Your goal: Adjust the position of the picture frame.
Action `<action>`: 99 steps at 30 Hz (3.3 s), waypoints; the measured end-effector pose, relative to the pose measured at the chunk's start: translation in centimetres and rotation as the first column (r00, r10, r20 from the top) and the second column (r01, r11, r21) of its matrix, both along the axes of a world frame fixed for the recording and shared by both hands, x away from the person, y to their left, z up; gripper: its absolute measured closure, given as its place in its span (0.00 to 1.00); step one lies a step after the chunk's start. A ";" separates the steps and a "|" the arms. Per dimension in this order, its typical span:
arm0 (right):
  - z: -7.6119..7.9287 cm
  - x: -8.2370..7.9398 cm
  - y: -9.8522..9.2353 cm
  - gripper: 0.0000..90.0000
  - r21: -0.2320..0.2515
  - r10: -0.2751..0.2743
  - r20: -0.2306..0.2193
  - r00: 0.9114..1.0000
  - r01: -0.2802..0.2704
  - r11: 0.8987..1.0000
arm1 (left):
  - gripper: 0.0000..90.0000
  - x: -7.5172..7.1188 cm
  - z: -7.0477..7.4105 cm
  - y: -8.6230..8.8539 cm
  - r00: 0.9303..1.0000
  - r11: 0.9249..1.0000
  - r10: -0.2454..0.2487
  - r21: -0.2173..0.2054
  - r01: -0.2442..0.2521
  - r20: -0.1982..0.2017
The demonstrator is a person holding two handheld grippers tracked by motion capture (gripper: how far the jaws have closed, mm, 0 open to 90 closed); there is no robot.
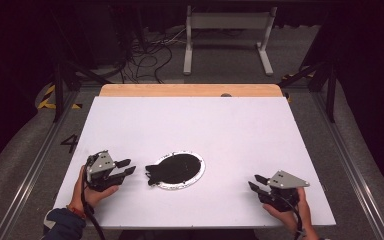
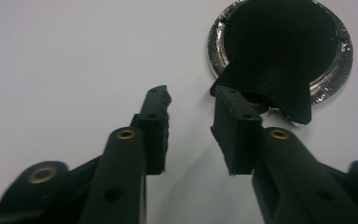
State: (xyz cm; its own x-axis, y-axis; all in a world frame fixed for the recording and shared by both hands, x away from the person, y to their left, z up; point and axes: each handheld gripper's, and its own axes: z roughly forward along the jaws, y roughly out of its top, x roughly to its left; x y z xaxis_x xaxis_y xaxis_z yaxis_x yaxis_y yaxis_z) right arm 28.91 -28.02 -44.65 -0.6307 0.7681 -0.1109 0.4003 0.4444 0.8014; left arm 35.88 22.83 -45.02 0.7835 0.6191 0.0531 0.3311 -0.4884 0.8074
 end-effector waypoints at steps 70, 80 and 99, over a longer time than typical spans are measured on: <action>-1.3 2.8 11.7 1.00 0.005 0.167 -0.152 0.974 -0.169 0.986 | 1.00 0.0 -1.6 -7.5 0.960 0.970 -0.231 0.034 0.239 -0.157; -1.4 1.0 13.1 1.00 0.017 0.225 -0.160 0.961 -0.226 0.974 | 1.00 -0.8 -1.5 -7.3 0.951 0.962 -0.260 0.038 0.270 -0.168; -1.5 2.3 11.6 1.00 0.035 0.166 -0.162 0.973 -0.162 0.986 | 1.00 -1.0 -1.6 -9.1 0.952 0.962 -0.261 0.040 0.270 -0.158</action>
